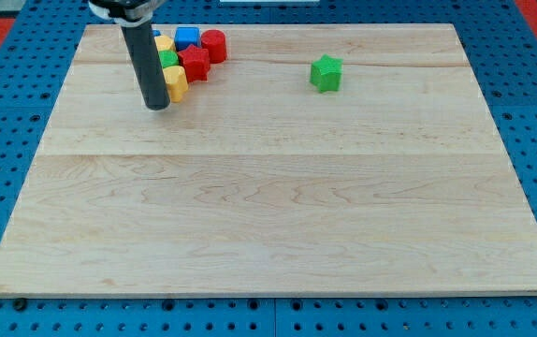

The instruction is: Place the green star to the bottom right of the red circle

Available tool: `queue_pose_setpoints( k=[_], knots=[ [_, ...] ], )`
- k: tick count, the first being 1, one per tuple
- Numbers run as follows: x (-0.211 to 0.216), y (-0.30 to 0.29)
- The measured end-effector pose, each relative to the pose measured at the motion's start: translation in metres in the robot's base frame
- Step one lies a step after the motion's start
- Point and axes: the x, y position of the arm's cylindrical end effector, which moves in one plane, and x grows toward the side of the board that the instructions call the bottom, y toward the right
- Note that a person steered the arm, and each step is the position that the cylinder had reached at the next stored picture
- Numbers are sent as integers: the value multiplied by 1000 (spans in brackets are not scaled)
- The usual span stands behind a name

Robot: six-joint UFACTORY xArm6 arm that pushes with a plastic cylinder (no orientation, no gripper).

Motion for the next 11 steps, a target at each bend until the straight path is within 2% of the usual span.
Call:
queue_pose_setpoints(
  k=[1, 2, 3, 5, 9, 10, 11],
  knots=[
    [65, 44],
    [74, 183],
    [49, 287],
    [-7, 266],
    [-45, 268],
    [-65, 256],
    [-68, 213]
  ],
)
